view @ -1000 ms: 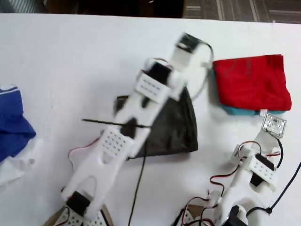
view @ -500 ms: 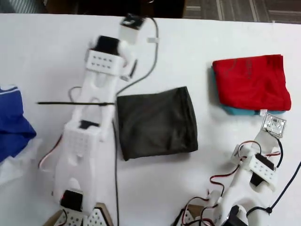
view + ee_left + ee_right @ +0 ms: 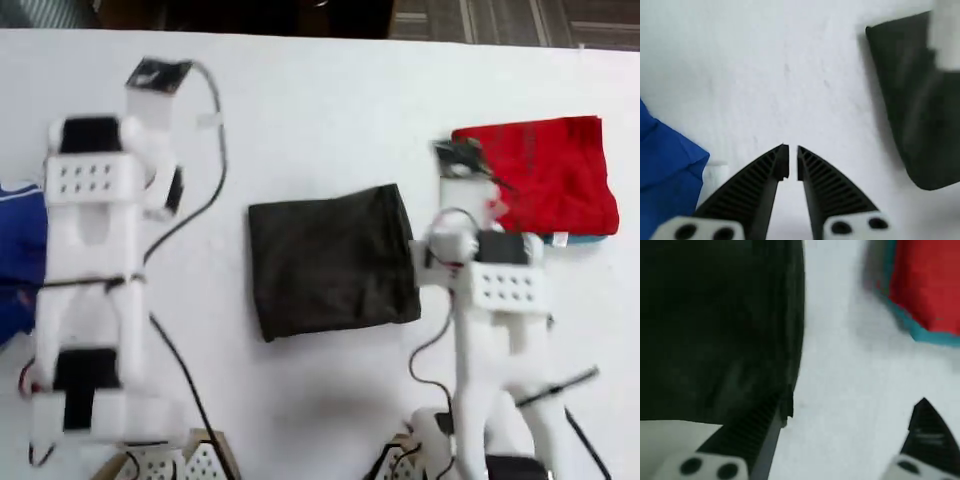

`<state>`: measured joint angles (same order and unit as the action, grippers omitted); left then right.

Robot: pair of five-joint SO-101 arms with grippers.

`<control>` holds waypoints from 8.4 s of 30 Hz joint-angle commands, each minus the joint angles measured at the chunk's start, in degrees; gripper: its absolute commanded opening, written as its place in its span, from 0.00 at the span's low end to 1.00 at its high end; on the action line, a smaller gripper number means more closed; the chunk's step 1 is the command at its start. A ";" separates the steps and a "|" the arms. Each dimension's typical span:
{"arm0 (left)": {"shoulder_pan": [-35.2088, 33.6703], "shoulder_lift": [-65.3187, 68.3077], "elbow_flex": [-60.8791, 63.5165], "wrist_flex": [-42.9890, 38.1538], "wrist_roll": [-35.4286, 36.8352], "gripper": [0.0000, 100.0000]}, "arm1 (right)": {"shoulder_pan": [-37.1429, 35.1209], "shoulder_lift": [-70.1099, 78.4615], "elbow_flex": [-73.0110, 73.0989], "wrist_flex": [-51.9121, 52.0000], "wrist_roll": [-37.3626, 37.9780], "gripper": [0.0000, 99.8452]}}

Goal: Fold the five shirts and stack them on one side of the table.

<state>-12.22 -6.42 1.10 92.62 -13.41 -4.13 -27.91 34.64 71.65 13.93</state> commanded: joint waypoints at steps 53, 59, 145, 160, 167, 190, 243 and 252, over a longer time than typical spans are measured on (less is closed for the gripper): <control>-8.09 -28.22 45.14 -24.44 -3.60 0.24 | -7.69 75.65 -69.98 29.58 -2.11 0.15; -8.09 -28.22 45.14 -24.44 -3.69 0.24 | -8.22 65.10 -69.98 29.58 -2.11 0.24; -8.26 -27.87 40.48 -27.16 -3.34 0.24 | 19.12 32.48 -74.37 29.49 33.67 0.02; -8.09 -27.87 40.48 -26.90 -3.25 0.24 | 27.56 66.42 -104.44 25.80 42.81 0.02; -8.26 -28.04 40.48 -25.58 -3.25 0.24 | 27.82 80.75 -116.84 16.48 42.90 0.02; -8.00 -27.87 40.48 -26.02 -3.60 0.24 | 34.51 88.75 -123.43 -9.89 26.55 0.19; -9.05 -28.31 42.51 -23.47 -3.78 0.24 | 28.18 73.54 -129.58 29.85 20.84 0.15; -27.96 -27.69 30.20 -19.60 -11.69 0.25 | 31.78 60.09 -125.54 30.02 13.01 0.15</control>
<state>-33.05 -32.70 36.62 72.66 -22.02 26.64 41.27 -93.01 100.22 28.35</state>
